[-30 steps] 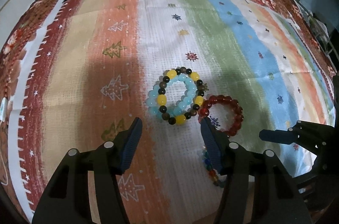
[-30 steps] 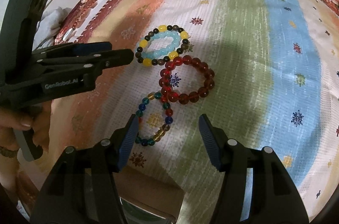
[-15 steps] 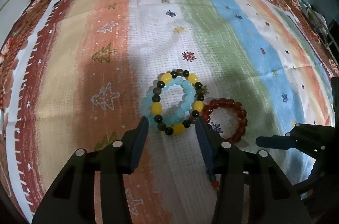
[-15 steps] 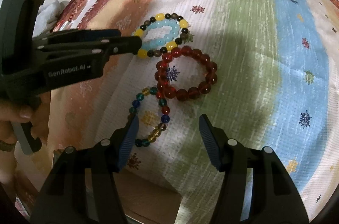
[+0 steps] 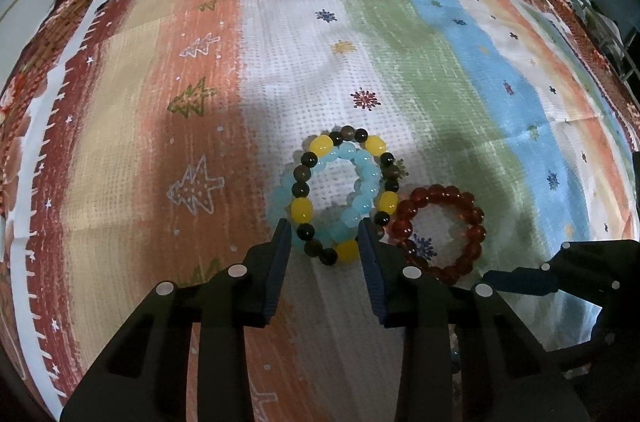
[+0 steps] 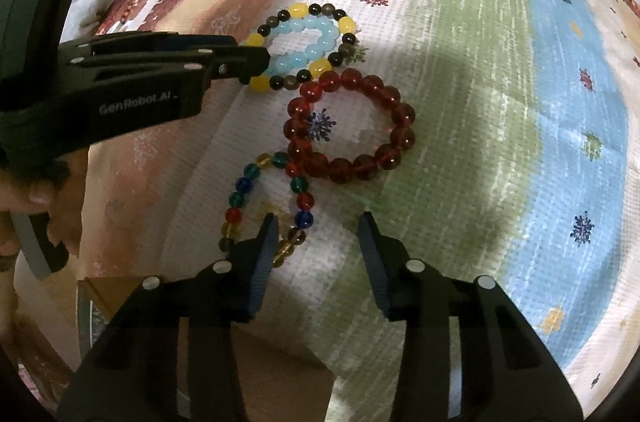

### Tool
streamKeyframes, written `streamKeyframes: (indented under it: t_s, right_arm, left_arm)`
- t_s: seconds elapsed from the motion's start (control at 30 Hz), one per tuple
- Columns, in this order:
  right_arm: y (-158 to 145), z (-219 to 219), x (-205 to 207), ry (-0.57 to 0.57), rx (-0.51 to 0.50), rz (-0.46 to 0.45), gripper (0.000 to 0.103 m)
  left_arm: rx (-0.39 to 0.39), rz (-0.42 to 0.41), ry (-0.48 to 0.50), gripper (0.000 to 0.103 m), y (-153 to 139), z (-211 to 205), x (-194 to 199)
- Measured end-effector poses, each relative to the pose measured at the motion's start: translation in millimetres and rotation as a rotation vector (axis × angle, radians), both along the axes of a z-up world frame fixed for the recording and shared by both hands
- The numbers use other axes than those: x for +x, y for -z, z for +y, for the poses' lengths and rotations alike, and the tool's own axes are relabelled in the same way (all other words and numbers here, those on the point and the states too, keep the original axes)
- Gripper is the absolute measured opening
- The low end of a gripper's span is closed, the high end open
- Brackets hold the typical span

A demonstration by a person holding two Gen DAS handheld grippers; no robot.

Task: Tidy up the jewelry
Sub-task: 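Close the left tool on the black-yellow bracelet while the right tool closes on the multicolour bracelet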

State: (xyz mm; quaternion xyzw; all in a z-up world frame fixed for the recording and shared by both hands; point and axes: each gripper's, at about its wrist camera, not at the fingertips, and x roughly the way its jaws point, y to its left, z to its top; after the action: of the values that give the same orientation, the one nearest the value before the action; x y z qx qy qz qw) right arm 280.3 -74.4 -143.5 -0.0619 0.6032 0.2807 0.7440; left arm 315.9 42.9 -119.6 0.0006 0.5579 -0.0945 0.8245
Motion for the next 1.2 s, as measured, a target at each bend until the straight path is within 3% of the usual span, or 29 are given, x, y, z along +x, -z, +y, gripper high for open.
streamKeyframes:
  t_s: [0.2,0.33,0.43,0.47,1.2]
  right_arm:
    - [2,1,-2,-0.017,-0.019,-0.011,0.032]
    - [5,-1,-2,-0.005,-0.031,-0.014,0.013]
    - [6,-2,-2,-0.004,-0.029,-0.017,0.013]
    - [5,-2,-3,-0.005,-0.031,-0.02,0.013]
    - [-28,-9,-9,0.009,0.013,-0.1,0.011]
  left_arm:
    - [0.014,-0.009,0.013,0.032,6,-2,5]
    - [0.012,0.005,0.014,0.021,10,-3,7]
    - [0.027,-0.004,0.029,0.017,10,-5,6]
    - [0.027,-0.004,0.026,0.011,10,-5,5]
    - [-0.069,-0.055,0.016,0.011,-30,-4,-8]
